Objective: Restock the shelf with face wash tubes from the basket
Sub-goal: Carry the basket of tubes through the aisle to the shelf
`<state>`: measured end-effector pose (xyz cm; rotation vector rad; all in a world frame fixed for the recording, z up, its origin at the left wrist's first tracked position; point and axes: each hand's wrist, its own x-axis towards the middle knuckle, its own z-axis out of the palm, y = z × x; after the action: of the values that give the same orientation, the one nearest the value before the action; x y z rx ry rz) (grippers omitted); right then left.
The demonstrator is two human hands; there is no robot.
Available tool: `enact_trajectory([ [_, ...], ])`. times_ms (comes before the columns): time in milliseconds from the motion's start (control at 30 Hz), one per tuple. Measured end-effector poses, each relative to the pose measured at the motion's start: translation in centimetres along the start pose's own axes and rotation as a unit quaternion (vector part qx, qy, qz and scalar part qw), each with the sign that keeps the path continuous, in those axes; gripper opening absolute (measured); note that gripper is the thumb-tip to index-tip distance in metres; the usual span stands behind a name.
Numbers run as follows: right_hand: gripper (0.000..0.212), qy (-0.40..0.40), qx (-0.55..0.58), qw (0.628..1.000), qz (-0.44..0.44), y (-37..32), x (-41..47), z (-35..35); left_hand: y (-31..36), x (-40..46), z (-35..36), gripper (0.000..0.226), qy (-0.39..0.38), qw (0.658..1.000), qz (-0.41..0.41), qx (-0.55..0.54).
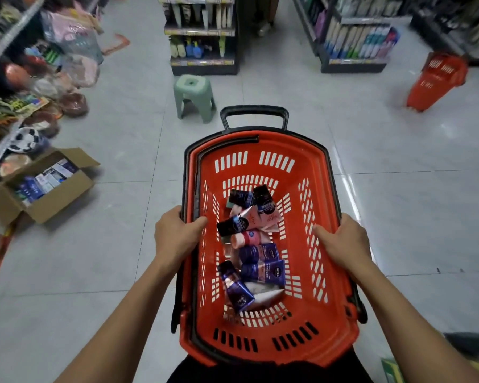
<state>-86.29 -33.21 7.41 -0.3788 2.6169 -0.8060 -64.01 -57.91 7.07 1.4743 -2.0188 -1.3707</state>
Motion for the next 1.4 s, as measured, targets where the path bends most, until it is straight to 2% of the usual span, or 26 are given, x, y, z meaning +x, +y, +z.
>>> enact_trajectory([
  [367,0.053,-0.023,0.008,0.999,0.03,-1.6,16.6,-0.3,7.8,13.7,7.5,0.04,-0.012,0.999,-0.016,0.033],
  [633,0.056,-0.037,0.001,0.999,-0.007,-3.3,33.7,-6.0,17.2,23.3,16.2,0.039,0.012,0.999,-0.035,0.02],
  [833,0.056,-0.043,0.01,0.999,-0.011,-4.3,42.8,-9.7,23.3,29.3,21.0,0.043,0.025,0.999,-0.028,0.035],
  [1133,0.053,-0.055,0.01,0.998,-0.014,-9.1,53.3,-10.1,28.1,39.0,23.5,0.044,0.041,0.997,-0.045,0.045],
  [1400,0.053,-0.045,-0.003,0.999,-0.015,-17.7,63.3,-7.1,30.7,52.0,22.4,0.044,0.031,0.998,-0.045,0.022],
])
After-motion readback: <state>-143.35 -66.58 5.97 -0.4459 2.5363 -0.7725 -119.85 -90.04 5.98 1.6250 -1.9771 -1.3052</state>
